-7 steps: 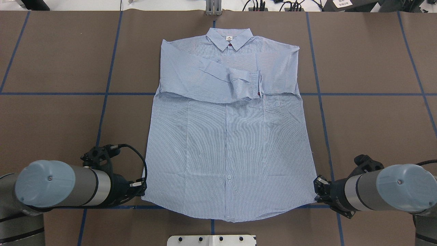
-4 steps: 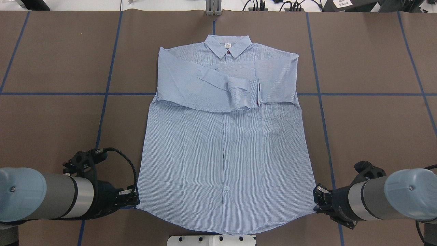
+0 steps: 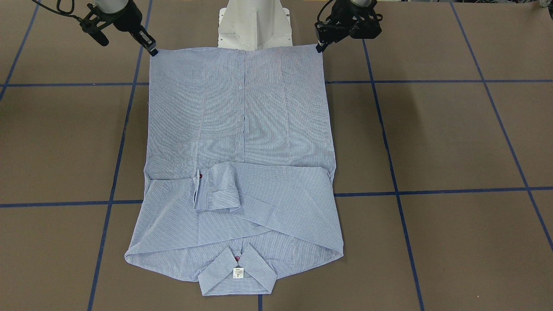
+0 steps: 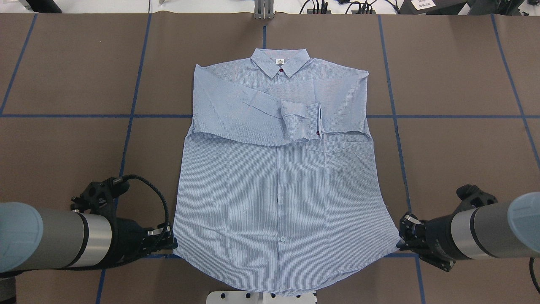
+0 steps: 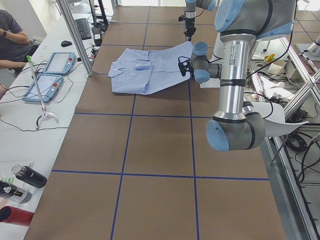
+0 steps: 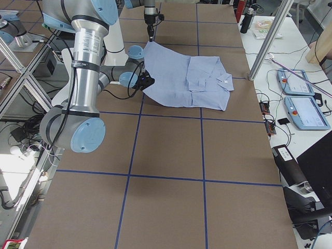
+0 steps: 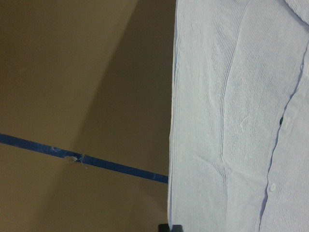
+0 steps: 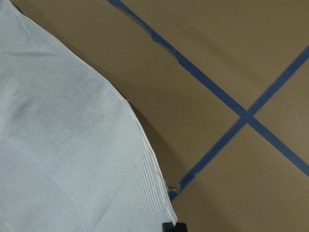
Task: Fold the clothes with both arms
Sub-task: 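Lift the hem with both grippers and fold it toward the collar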
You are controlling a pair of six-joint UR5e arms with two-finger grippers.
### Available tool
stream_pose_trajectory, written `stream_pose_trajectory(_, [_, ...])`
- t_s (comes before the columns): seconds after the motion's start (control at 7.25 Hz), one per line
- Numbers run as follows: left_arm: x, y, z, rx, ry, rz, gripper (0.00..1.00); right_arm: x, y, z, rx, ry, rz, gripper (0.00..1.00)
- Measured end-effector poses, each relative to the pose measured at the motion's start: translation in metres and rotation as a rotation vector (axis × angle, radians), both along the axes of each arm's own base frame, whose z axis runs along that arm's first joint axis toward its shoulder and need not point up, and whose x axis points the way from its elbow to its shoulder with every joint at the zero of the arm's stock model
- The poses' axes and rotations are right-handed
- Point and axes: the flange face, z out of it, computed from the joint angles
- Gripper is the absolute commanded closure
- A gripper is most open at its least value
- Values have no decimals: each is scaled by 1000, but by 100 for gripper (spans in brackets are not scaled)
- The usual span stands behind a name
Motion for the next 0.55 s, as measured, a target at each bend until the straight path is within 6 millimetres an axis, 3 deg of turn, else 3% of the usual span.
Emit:
stream_pose_trajectory(0.14, [-5, -32, -9, 21, 14, -55, 100, 1, -34, -9, -16, 3, 60, 100])
stream_pose_trajectory(0.41, [-11, -119, -22, 20, 22, -146, 100, -10, -129, -45, -65, 50, 175, 100])
stream_pose_trajectory(0.55, [-19, -163, -24, 11, 16, -188, 100, -1, -170, -59, -74, 70, 238, 100])
